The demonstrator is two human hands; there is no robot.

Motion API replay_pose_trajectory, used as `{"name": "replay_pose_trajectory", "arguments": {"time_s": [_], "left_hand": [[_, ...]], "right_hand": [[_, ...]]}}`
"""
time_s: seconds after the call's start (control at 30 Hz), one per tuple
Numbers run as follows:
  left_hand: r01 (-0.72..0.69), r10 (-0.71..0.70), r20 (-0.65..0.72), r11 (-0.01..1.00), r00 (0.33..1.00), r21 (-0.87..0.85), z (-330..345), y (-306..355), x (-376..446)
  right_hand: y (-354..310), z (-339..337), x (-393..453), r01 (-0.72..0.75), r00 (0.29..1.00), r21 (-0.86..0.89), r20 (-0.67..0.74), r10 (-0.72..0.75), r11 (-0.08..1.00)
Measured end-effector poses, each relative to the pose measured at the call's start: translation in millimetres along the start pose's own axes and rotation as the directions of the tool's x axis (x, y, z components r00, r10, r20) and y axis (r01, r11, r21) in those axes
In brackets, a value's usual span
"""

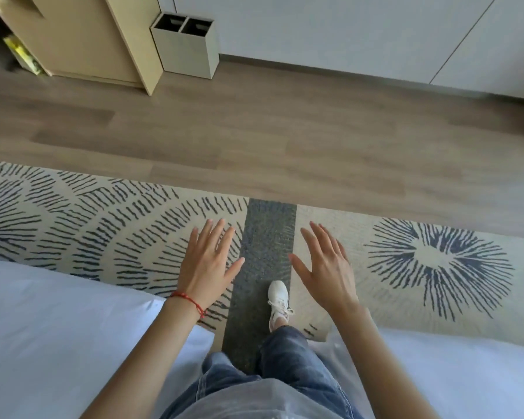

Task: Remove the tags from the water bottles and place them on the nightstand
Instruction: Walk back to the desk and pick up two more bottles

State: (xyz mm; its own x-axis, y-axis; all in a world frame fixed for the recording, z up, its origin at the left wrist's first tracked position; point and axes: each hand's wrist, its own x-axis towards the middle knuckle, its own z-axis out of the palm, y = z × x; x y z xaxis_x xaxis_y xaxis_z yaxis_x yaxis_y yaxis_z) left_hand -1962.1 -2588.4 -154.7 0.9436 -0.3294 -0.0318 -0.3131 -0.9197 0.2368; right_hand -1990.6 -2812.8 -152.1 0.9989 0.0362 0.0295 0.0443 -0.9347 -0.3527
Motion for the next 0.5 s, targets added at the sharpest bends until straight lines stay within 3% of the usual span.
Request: {"name": "replay_pose_trajectory", "arguments": {"time_s": [0.3, 0.43, 0.5], "left_hand": [[0.177, -0.178, -0.034, 0.983, 0.983, -0.052, -26, -15, 157], [0.237, -0.252, -0.112, 0.962, 0.961, -0.136, -39, -35, 212], [0.258, -0.271, -0.089, 0.956, 0.958, -0.141, -40, -53, 235]], "right_hand": [[35, -37, 184, 0.054, 0.998, 0.123, 0.036, -0.059, 0.991], [27, -30, 252, 0.078, 0.993, 0.167, 0.075, -0.092, 0.983], [18, -22, 287, 0.083, 0.991, 0.177, 0.091, -0.1, 0.981]]}}
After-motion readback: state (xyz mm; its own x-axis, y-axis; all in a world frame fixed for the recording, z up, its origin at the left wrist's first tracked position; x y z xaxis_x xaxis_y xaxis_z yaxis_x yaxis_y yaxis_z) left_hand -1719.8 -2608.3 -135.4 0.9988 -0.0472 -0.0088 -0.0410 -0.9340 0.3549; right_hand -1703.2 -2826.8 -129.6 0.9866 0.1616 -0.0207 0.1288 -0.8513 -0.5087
